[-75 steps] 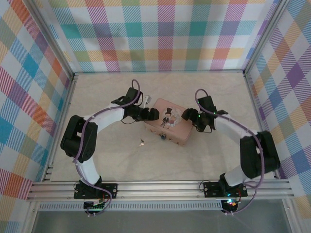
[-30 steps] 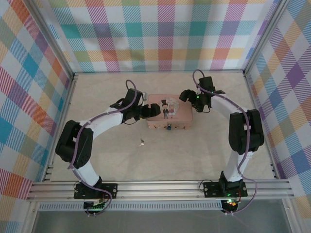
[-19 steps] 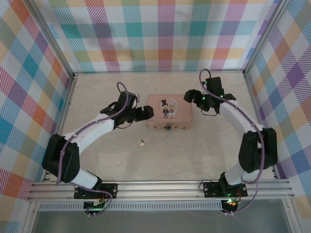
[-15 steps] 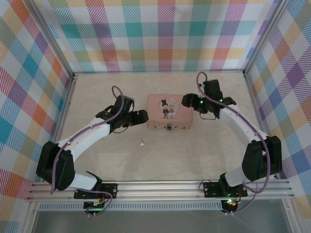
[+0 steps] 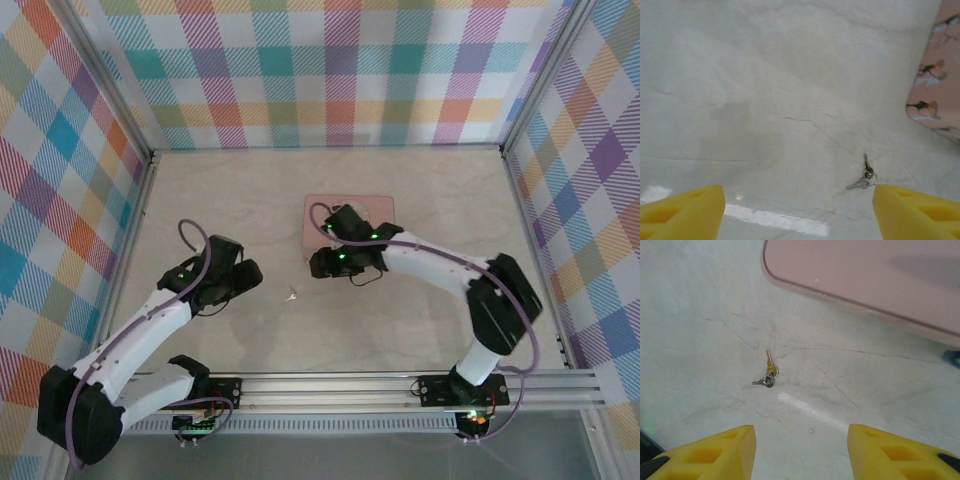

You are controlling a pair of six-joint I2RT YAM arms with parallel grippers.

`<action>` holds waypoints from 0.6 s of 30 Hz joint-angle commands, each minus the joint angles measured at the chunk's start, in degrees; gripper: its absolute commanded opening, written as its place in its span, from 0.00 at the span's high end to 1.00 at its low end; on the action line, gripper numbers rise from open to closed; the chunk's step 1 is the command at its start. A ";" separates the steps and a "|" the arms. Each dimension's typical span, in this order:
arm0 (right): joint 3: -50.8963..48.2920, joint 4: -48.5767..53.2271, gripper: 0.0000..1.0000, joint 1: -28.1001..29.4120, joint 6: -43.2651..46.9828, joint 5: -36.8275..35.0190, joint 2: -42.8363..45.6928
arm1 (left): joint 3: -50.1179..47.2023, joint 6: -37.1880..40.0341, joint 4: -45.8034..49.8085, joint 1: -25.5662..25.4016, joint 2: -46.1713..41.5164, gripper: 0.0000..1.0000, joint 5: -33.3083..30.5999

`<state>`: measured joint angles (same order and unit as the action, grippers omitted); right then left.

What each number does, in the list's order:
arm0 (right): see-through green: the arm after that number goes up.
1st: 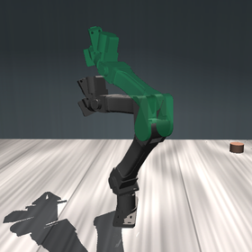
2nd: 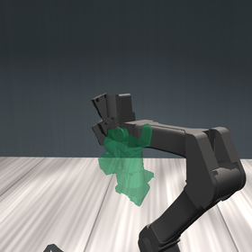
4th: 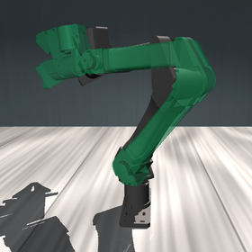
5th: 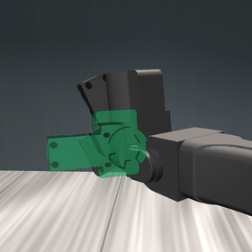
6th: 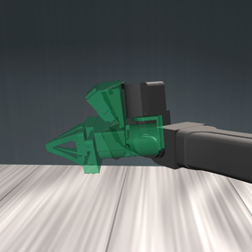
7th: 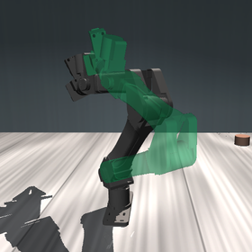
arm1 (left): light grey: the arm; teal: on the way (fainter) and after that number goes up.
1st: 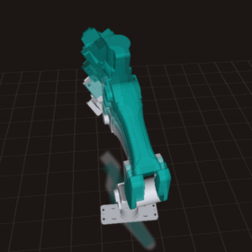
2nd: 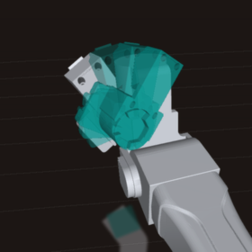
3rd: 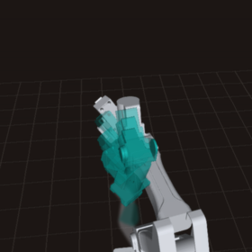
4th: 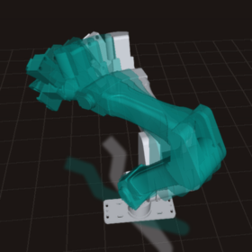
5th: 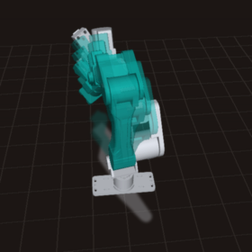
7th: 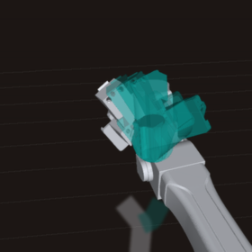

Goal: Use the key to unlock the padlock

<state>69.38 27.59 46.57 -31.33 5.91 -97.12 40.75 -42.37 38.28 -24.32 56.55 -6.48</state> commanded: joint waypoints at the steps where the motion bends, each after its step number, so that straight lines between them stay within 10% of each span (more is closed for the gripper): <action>1: 4.90 1.33 0.49 2.73 -1.96 -1.76 -4.82 | -1.96 -2.71 2.53 2.43 -2.41 0.22 1.22; 18: 23.52 14.60 0.55 9.18 -2.85 -7.13 -23.81 | -5.68 -3.77 3.19 5.64 -7.95 0.22 2.61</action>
<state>90.72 37.06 55.05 -33.65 0.38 -118.85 36.14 -45.52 40.47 -19.31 49.19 -4.73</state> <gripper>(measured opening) 0.449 0.783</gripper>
